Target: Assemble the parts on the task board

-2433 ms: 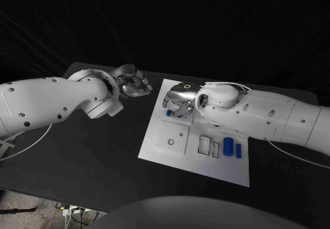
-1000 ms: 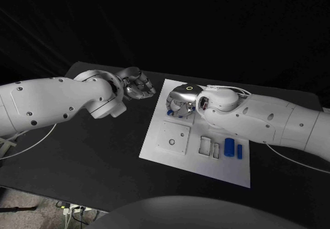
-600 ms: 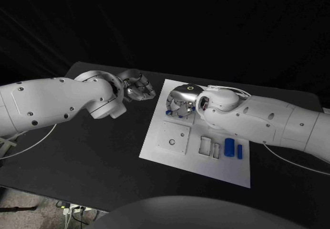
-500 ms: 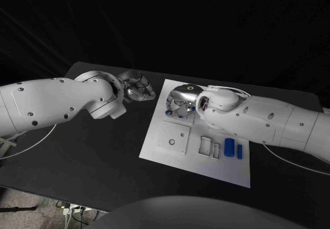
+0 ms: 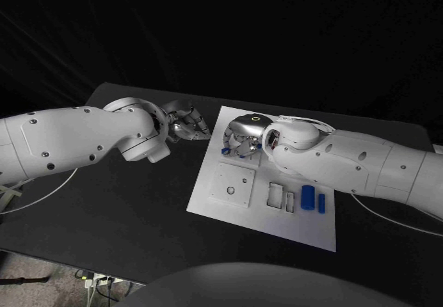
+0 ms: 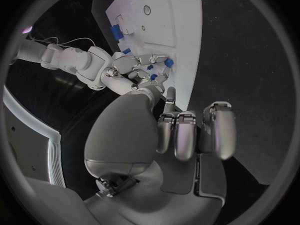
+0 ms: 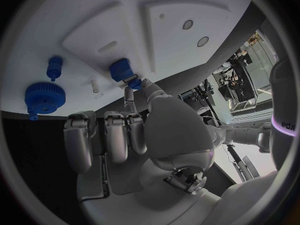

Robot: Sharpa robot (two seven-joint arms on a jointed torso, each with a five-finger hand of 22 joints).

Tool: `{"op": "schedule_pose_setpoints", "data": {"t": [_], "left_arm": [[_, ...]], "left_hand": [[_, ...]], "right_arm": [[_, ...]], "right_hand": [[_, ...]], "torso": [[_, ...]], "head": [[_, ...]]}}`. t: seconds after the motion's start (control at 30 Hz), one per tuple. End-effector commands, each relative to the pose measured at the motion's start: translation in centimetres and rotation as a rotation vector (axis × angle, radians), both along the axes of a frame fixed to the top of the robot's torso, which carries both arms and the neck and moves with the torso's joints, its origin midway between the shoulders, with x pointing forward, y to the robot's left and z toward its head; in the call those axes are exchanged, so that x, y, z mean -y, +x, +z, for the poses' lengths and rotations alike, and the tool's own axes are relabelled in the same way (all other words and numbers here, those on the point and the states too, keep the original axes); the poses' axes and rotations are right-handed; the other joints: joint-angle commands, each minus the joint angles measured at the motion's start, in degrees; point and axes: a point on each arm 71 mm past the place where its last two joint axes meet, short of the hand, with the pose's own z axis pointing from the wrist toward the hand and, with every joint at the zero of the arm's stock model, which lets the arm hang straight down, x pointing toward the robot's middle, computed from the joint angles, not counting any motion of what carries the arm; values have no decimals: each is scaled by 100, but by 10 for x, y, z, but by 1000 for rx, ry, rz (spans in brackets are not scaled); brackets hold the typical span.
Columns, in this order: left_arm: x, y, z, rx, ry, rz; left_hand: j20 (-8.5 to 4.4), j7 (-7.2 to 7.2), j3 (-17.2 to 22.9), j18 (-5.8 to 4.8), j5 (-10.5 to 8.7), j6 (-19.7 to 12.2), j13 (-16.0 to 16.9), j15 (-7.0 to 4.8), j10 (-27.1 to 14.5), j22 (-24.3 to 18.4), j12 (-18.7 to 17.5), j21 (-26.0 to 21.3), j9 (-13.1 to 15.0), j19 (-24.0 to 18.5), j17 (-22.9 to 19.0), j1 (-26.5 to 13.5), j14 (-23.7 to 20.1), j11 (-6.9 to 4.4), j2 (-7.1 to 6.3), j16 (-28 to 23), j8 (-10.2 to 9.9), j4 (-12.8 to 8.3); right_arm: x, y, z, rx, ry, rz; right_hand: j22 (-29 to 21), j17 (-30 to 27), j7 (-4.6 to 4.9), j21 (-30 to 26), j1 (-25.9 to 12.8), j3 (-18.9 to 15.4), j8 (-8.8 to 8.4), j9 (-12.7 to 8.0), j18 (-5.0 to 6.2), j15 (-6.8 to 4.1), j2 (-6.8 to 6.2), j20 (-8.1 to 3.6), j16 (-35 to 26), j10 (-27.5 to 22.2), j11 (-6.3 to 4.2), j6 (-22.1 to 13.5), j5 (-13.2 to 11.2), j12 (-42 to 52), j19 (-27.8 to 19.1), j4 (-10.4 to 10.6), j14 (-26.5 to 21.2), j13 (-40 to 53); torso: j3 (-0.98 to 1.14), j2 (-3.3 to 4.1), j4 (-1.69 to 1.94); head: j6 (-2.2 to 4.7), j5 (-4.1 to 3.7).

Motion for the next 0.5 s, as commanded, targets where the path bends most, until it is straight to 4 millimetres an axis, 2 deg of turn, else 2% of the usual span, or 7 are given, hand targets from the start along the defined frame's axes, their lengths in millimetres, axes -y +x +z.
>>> {"op": "schedule_pose_setpoints", "data": {"t": [0.03,0.37,0.5], "left_arm": [[3,-1,-2,-26,5,-22],[6,0,-4,-35,7,-30],[7,0,-5,-41,6,-32]], "left_hand": [[-2,9,-52,0,31,-34,1506,2,596,1273,13,-28,-10,180,1510,-71,603,14,2,14,34,-4],[-2,11,-145,2,42,-38,1506,3,596,1270,13,-39,-28,173,1510,-127,603,16,34,14,36,-2],[-2,12,-185,4,45,-40,1506,4,596,1268,13,-46,-36,170,1510,-153,603,16,51,14,38,-2]], "right_arm": [[-1,0,-2,-1,-7,-11],[-1,-1,-5,7,4,-20],[-1,-1,-4,23,24,-18]], "right_hand": [[1469,1510,-7,-29,-64,-15,-46,4,-51,50,-22,29,20,596,26,-54,-30,15,532,21,608,1505],[1453,1510,63,-70,-216,-113,-169,60,-39,102,-33,72,20,596,88,-182,-373,15,501,75,608,1505],[1452,1510,68,-72,-228,-122,-180,67,-38,106,-31,76,20,596,94,-192,-405,15,500,79,608,1505]], "torso": [[-2,2,10],[-4,0,9],[-2,-2,2]], "head": [[0,3],[0,27],[0,34]]}}
